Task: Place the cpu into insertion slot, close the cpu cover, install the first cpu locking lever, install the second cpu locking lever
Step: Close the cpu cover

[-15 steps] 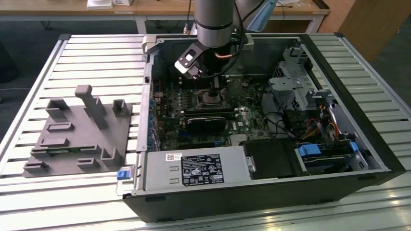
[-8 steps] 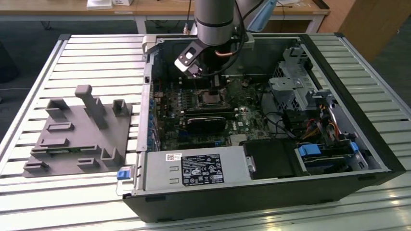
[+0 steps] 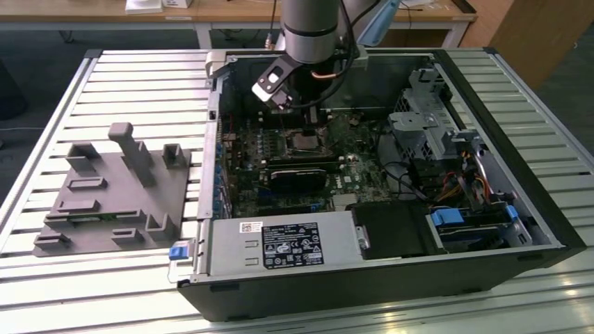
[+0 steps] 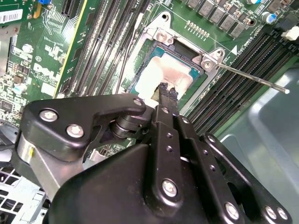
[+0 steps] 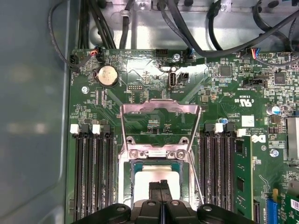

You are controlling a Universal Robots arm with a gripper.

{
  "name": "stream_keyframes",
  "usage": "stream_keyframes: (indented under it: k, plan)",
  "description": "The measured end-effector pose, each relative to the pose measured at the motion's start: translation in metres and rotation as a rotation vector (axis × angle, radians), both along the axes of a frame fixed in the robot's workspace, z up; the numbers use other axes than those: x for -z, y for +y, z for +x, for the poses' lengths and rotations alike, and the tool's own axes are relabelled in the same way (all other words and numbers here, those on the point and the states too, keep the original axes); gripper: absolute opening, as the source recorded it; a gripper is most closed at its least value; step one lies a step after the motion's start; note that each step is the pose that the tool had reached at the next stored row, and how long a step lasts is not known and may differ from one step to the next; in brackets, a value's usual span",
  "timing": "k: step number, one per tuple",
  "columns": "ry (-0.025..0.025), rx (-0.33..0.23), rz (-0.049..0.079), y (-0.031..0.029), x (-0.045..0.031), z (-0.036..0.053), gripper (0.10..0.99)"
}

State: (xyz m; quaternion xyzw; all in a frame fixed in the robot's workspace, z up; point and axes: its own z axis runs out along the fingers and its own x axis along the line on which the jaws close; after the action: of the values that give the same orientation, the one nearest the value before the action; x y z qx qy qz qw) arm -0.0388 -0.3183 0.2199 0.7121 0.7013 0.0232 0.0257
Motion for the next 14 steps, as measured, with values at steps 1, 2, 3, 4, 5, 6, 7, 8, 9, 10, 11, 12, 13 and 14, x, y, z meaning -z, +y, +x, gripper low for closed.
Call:
stream_keyframes:
  k: [1, 2, 3, 4, 5, 6, 7, 8, 9, 10, 11, 12, 13, 14]
  plan:
    - [0.0000, 0.000, 0.000, 0.0000, -0.0009, 0.0000, 0.106]
    - [0.0000, 0.000, 0.000, 0.0000, -0.0018, 0.0000, 0.106]
    - [0.0000, 0.000, 0.000, 0.0000, -0.0029, 0.0000, 0.106]
    - [0.0000, 0.000, 0.000, 0.0000, -0.0038, 0.0000, 0.106]
    - [0.0000, 0.000, 0.000, 0.0000, -0.0045, 0.0000, 0.106]
    - [0.0000, 0.000, 0.000, 0.0000, -0.0054, 0.0000, 0.106]
    - [0.0000, 0.000, 0.000, 0.0000, -0.0062, 0.0000, 0.106]
    - [0.0000, 0.000, 0.000, 0.0000, -0.0069, 0.0000, 0.106]
    - [0.0000, 0.000, 0.000, 0.0000, -0.0076, 0.0000, 0.106]
    - [0.0000, 0.000, 0.000, 0.0000, -0.0082, 0.0000, 0.106]
    - [0.0000, 0.000, 0.000, 0.0000, -0.0089, 0.0000, 0.106]
    - [0.0000, 0.000, 0.000, 0.0000, -0.0095, 0.0000, 0.106]
    - [0.0000, 0.000, 0.000, 0.0000, -0.0101, 0.0000, 0.106]
    - [0.0000, 0.000, 0.000, 0.0000, -0.0108, 0.0000, 0.106]
